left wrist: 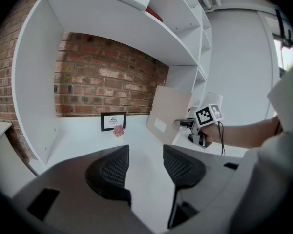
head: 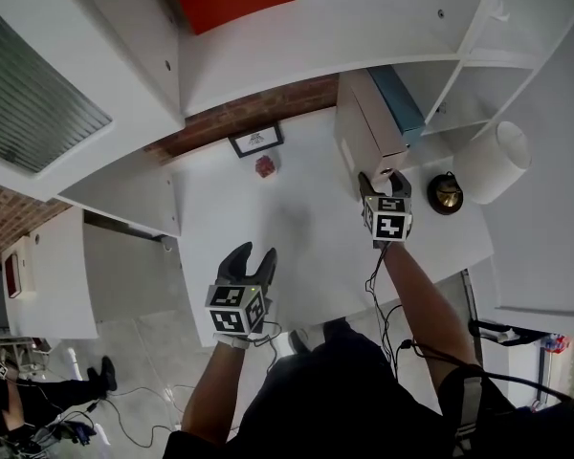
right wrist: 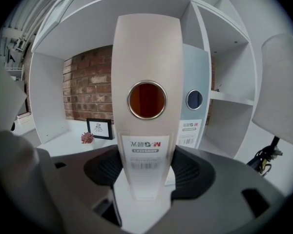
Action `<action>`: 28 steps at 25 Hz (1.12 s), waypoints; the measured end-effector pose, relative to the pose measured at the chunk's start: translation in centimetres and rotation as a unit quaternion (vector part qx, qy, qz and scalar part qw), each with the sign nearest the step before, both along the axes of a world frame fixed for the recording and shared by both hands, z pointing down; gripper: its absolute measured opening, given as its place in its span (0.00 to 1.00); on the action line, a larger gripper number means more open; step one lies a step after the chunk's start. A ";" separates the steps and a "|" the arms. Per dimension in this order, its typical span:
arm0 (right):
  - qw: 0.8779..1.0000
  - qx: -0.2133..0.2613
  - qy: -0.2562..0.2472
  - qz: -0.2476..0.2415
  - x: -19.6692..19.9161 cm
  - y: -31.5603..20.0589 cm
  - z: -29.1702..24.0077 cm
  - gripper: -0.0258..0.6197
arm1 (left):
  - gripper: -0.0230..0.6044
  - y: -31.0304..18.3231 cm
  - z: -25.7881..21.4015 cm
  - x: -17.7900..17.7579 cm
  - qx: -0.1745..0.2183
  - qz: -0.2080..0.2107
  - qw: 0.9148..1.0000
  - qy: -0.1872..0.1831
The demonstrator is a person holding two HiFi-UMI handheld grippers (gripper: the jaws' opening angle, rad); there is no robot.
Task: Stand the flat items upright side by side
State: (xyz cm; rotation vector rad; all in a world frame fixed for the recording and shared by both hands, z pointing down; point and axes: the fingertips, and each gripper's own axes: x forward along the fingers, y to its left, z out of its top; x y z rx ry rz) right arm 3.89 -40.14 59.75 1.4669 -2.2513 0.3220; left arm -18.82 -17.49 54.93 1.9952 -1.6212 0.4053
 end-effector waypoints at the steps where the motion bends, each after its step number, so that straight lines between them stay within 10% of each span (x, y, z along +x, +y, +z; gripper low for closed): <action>1: 1.000 0.002 0.000 0.003 0.0 -0.1 0.0 0.50 | 0.38 0.2 0.2 0.1 -0.003 0.000 1.000 0.001; 28: 0.997 -0.012 -0.076 0.005 -1.6 2.8 2.5 0.40 | 0.38 1.7 5.0 2.4 -0.057 0.009 0.998 0.003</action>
